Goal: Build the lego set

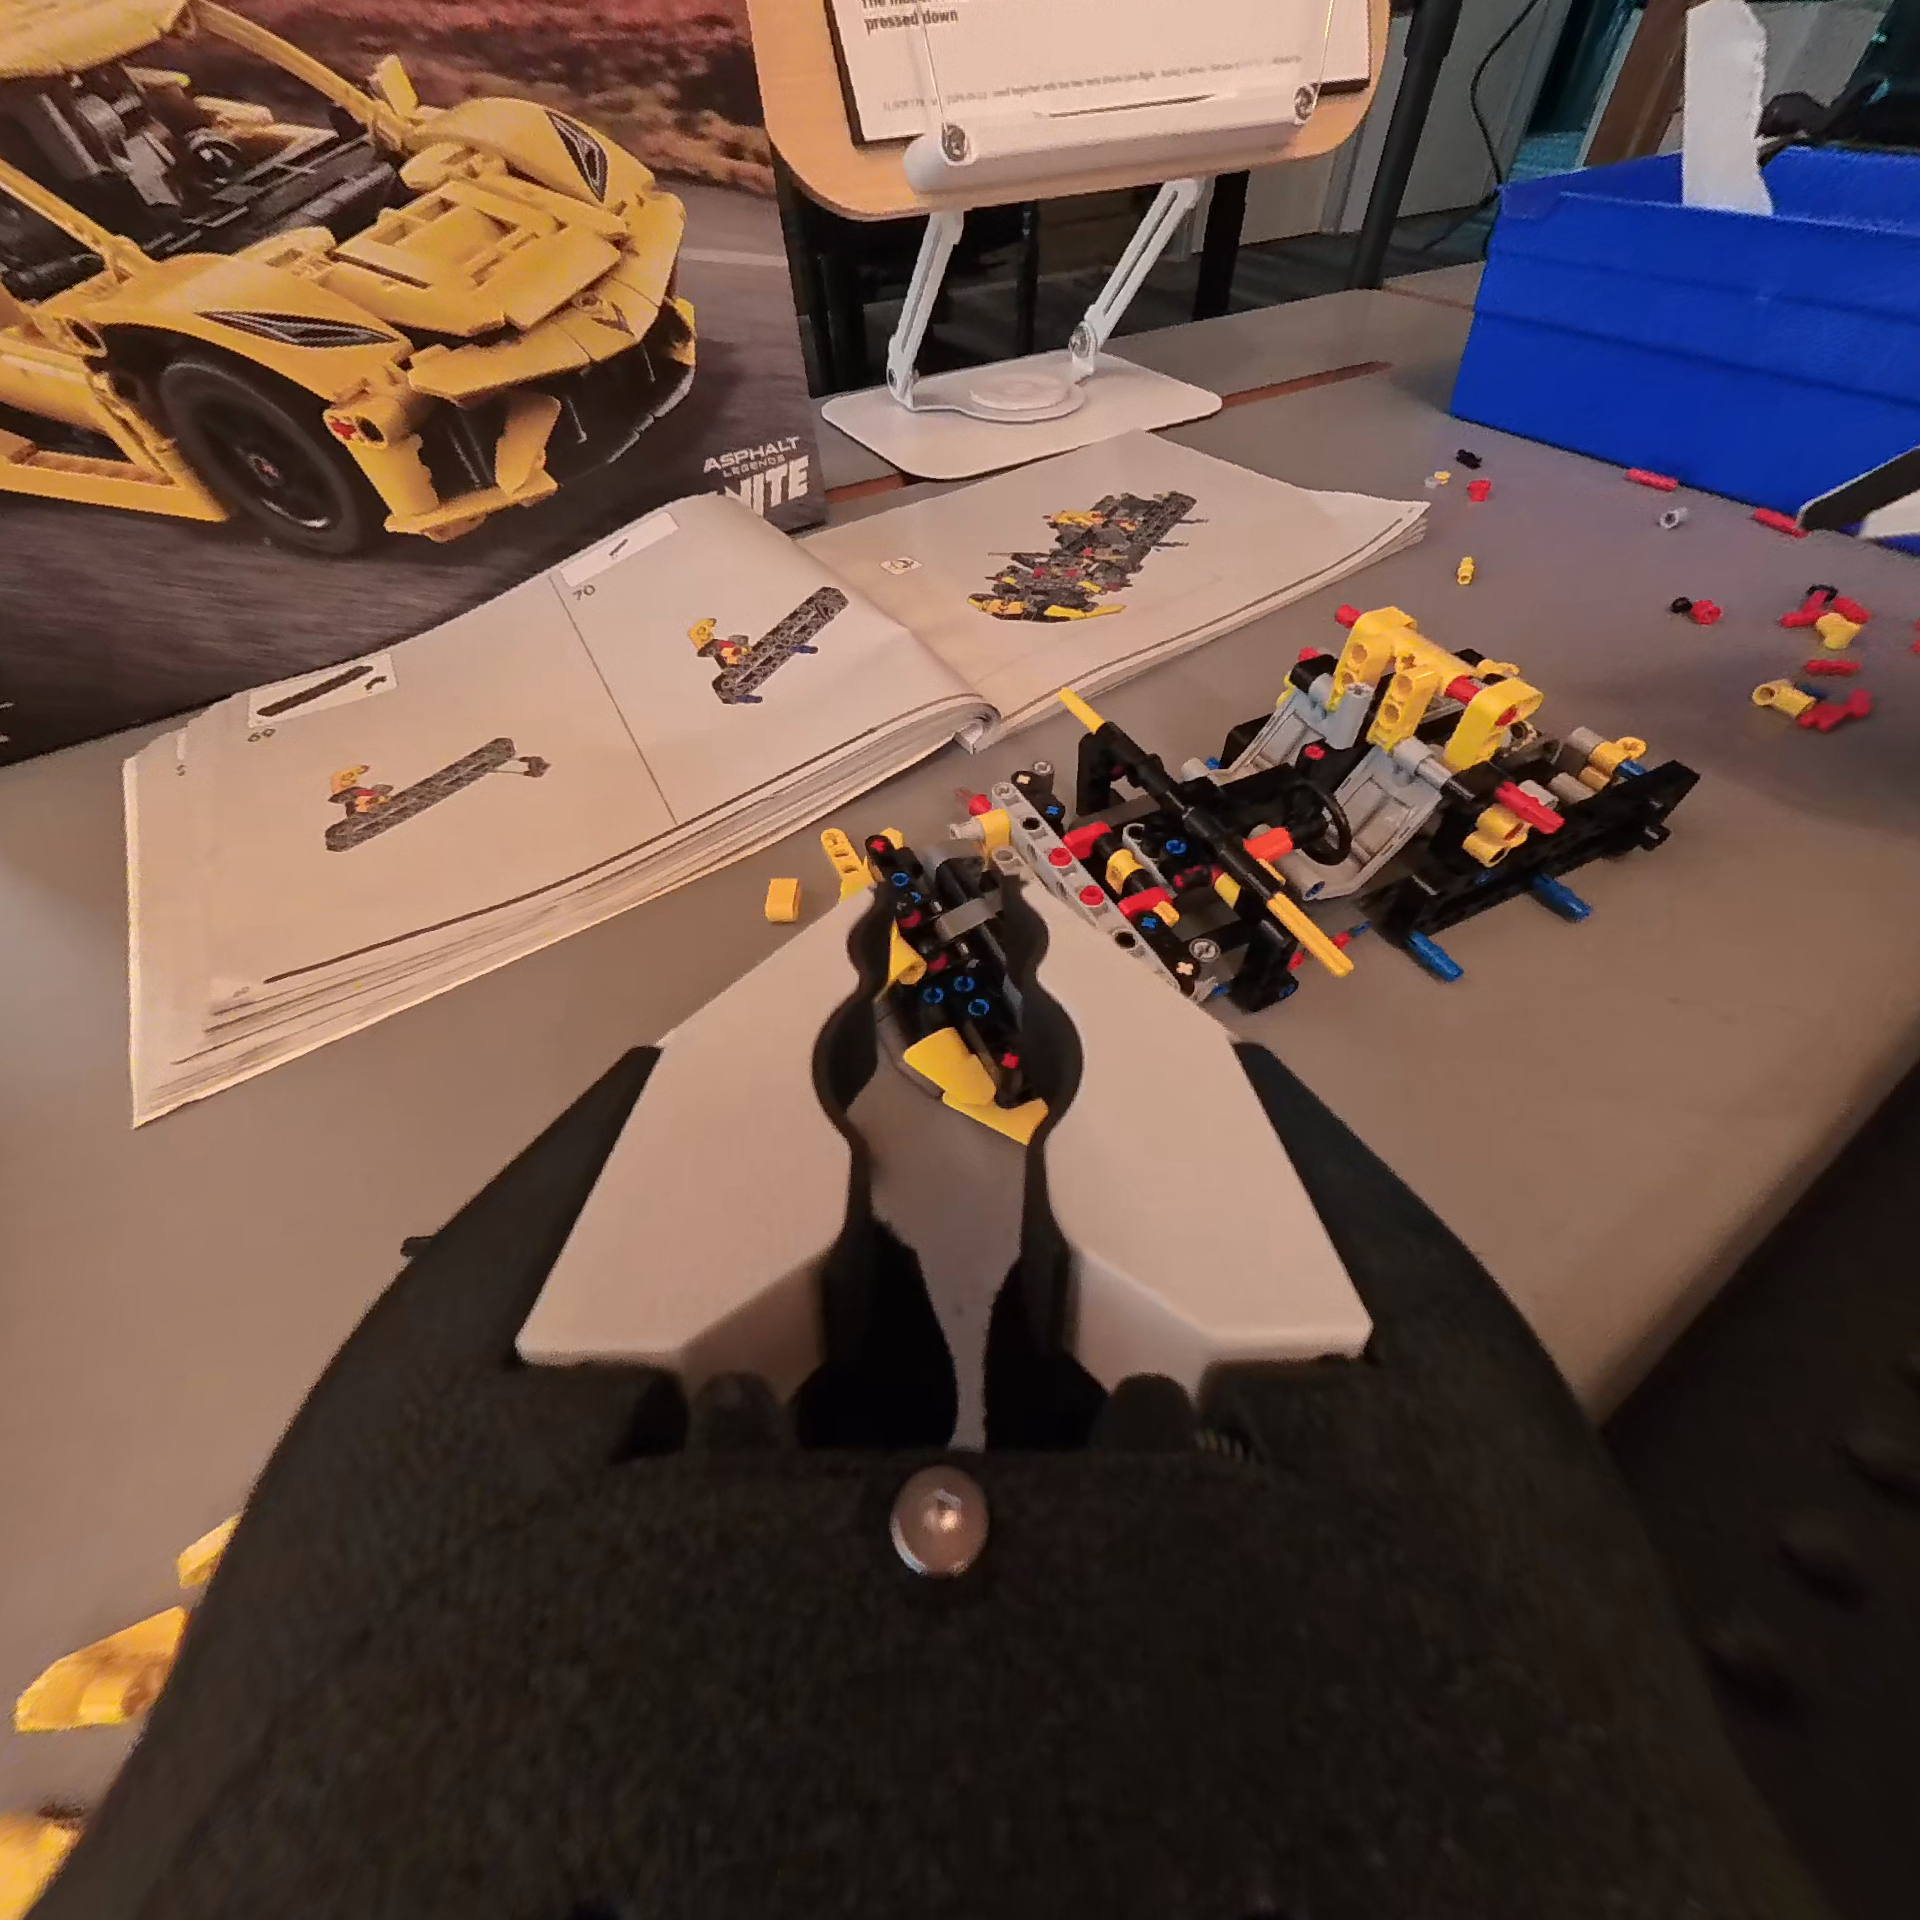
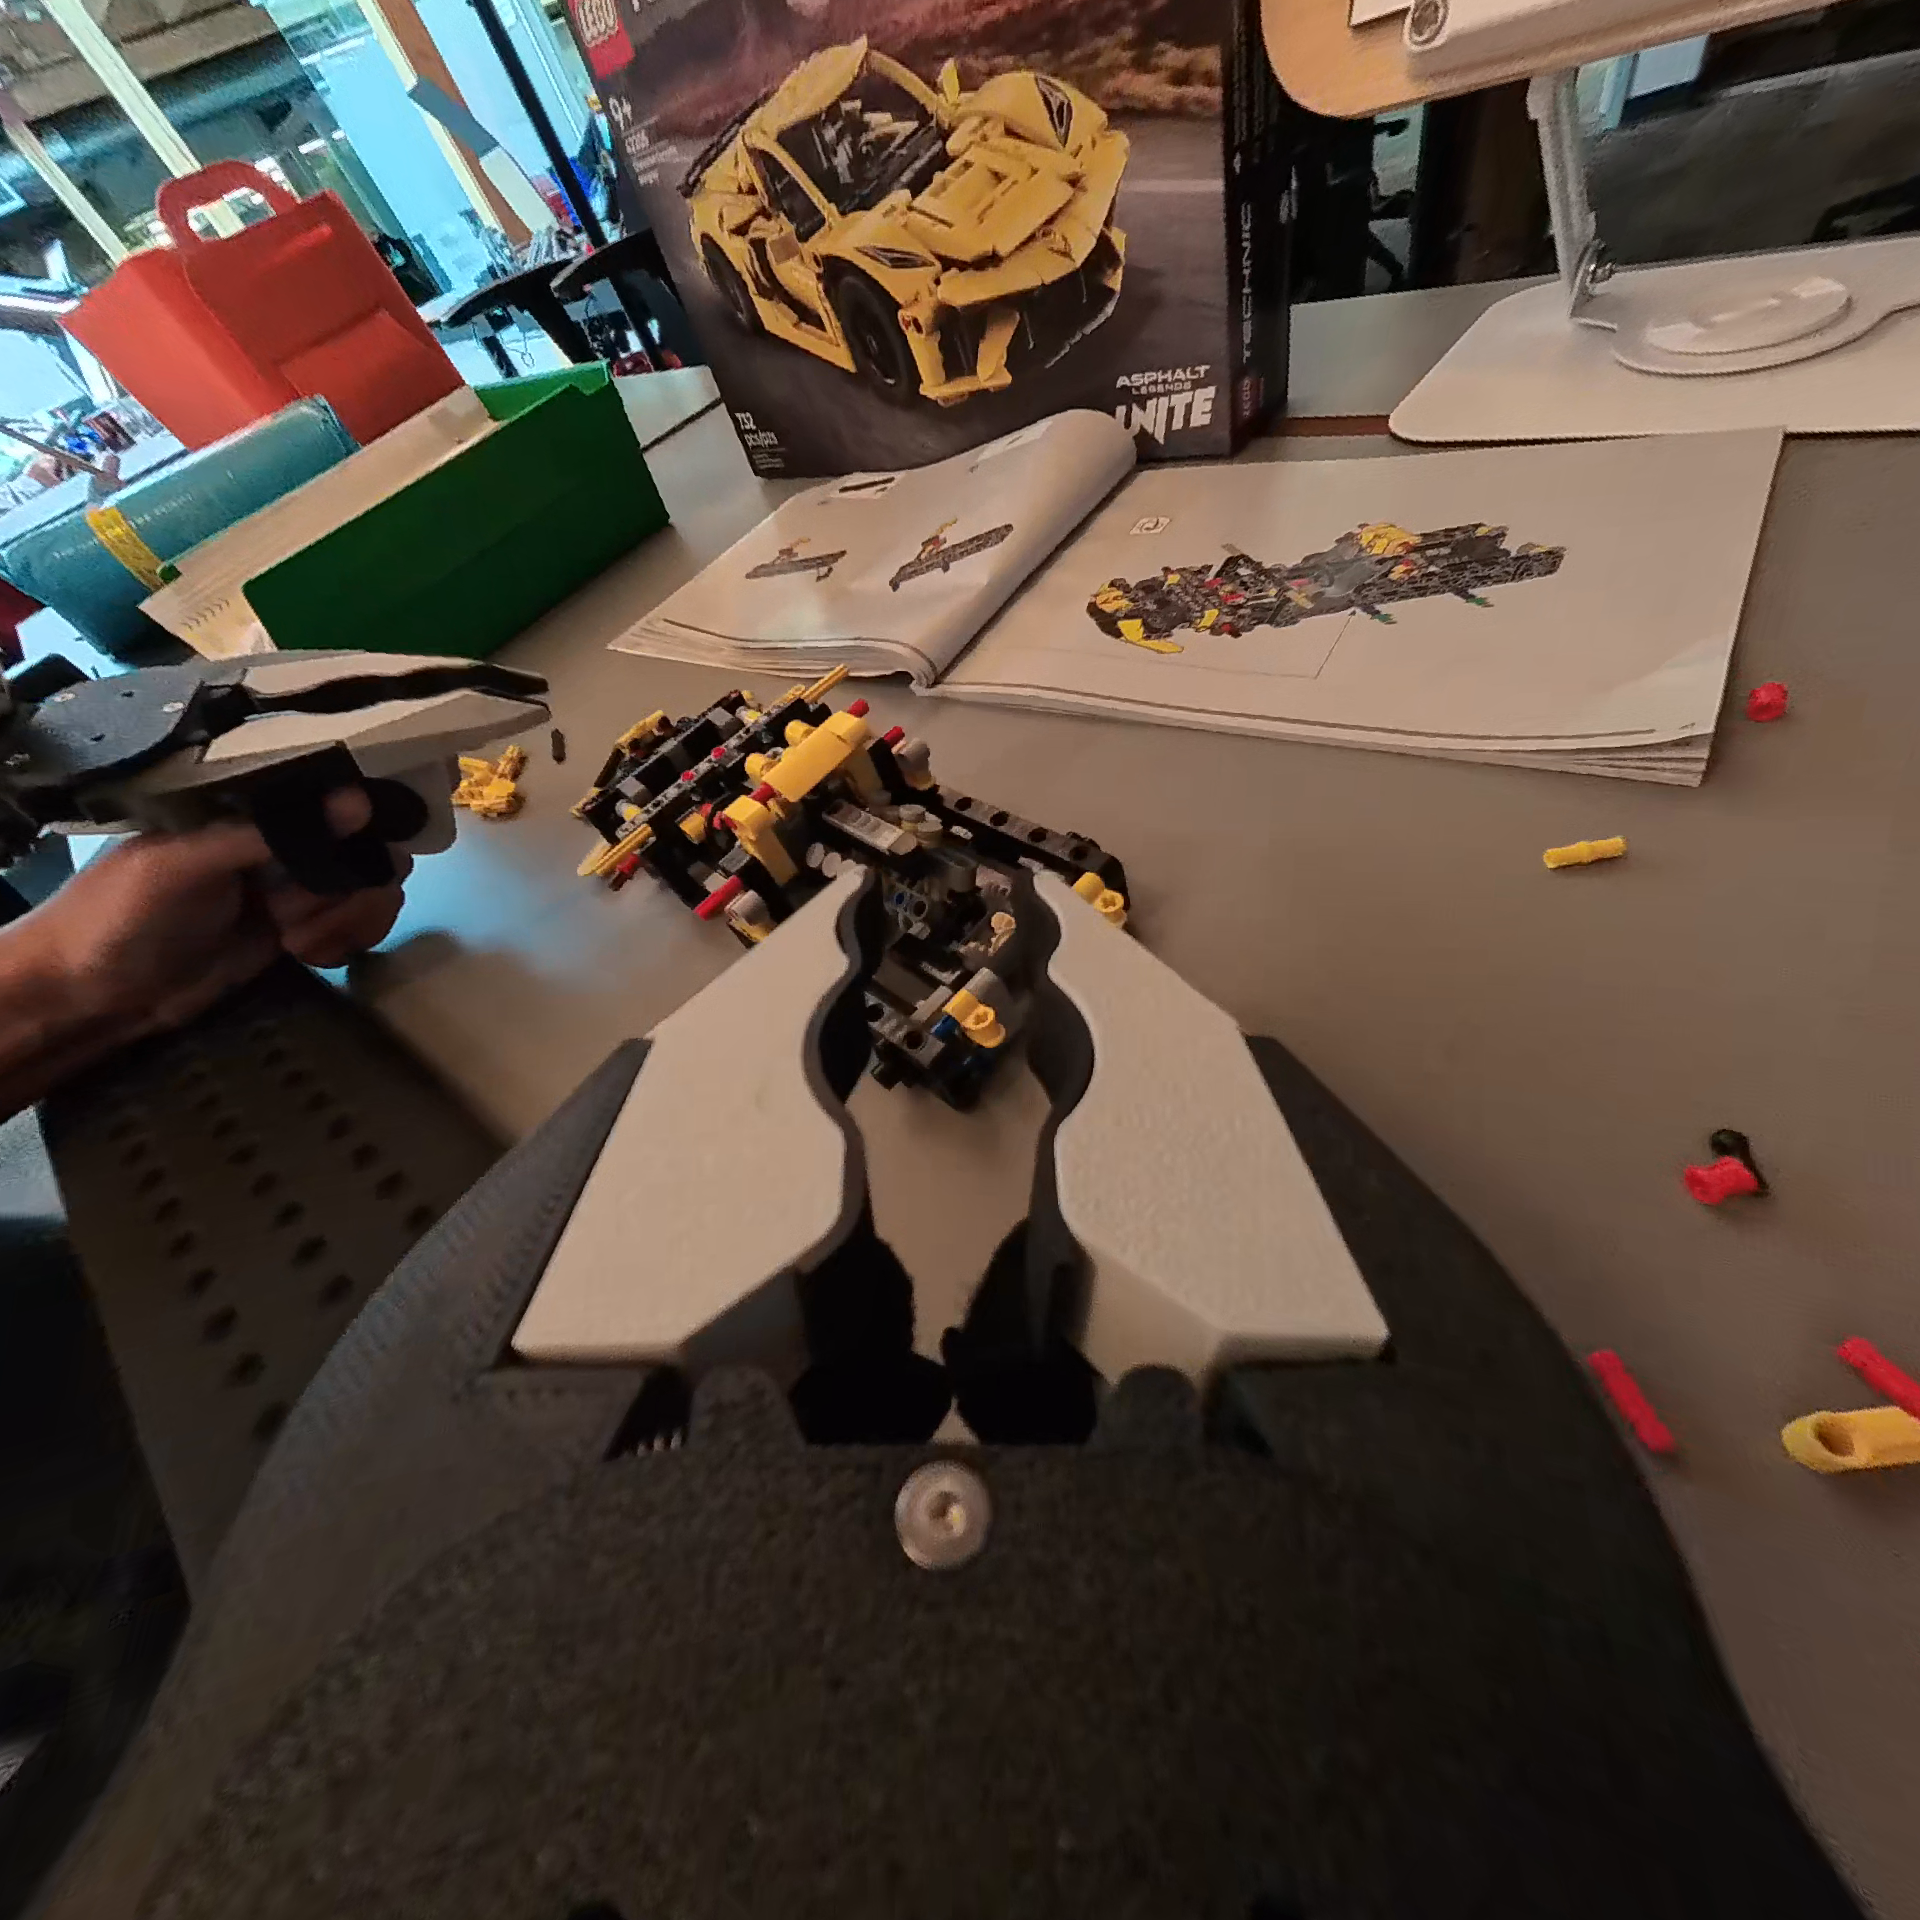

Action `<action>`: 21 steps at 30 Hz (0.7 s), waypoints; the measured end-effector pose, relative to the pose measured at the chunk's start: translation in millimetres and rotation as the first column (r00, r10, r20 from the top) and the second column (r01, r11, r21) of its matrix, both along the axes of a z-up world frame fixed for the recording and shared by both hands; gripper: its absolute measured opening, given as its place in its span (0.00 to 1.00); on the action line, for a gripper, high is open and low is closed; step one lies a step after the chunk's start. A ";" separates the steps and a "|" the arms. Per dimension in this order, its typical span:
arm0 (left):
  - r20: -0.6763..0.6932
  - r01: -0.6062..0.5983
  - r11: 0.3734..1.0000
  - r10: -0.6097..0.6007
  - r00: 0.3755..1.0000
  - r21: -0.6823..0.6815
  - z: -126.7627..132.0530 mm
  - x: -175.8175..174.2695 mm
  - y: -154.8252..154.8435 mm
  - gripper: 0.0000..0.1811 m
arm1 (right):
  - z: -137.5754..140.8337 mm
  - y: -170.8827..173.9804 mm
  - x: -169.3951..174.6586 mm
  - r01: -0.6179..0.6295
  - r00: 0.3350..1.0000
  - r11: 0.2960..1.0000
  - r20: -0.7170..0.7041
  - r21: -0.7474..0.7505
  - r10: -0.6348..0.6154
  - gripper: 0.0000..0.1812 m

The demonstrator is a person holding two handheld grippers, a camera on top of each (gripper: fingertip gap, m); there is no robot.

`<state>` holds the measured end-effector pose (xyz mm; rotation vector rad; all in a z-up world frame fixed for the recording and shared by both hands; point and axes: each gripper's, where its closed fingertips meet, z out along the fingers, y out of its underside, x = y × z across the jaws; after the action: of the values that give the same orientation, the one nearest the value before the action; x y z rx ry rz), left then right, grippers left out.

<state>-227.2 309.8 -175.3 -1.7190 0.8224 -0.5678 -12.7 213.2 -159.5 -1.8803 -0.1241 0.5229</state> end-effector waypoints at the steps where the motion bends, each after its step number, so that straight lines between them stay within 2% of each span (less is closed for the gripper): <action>1: -0.007 0.003 1.000 -0.003 1.000 -0.005 -1.1 0.5 -0.2 0.11 | 0.2 0.1 0.3 0.000 1.000 1.000 -0.005 0.000 0.000 0.13; 6: -0.044 0.008 1.000 -0.007 0.999 0.012 -4.1 3.2 -2.1 0.11 | -1.3 0.5 -1.1 -0.003 1.000 1.000 0.008 -0.005 0.003 0.13; 12: -0.145 0.104 0.994 -0.096 0.985 0.044 -12.8 22.5 -14.6 0.11 | -3.2 1.7 -3.2 -0.019 1.000 1.000 -0.002 -0.025 0.019 0.13; 13: -0.129 0.154 0.988 -0.149 0.980 0.030 -9.6 32.3 -18.4 0.12 | -1.4 3.3 -6.1 -0.049 0.999 0.998 -0.025 -0.025 0.048 0.13; 14: -0.133 0.223 0.975 -0.220 0.966 0.008 -4.0 43.4 -23.3 0.12 | 2.1 3.8 -12.5 -0.131 0.991 0.991 -0.023 -0.006 0.131 0.13; 15: -0.134 0.270 0.963 -0.270 0.953 -0.016 4.8 54.6 -25.7 0.12 | 1.0 4.1 -16.1 -0.229 0.973 0.973 0.036 -0.006 0.229 0.13; 16: -0.105 0.340 0.939 -0.344 0.933 -0.048 16.3 68.9 -33.0 0.13 | -3.5 8.4 -12.1 -0.283 0.953 0.959 0.106 -0.035 0.285 0.13; 18: -0.026 0.546 0.827 -0.554 0.832 -0.135 33.7 98.9 -63.8 0.14 | -7.2 12.9 -10.5 -0.444 0.877 0.891 0.157 -0.093 0.454 0.16; 21: -0.050 0.728 0.657 -0.748 0.662 -0.196 32.1 130.8 -98.9 0.15 | -17.0 14.0 -4.0 -0.629 0.744 0.755 0.140 -0.187 0.654 0.16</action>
<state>-96.4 210.9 -143.2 -1.5147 1.6435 -1.1067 -16.7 227.2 -176.5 -1.9900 -0.9269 0.8234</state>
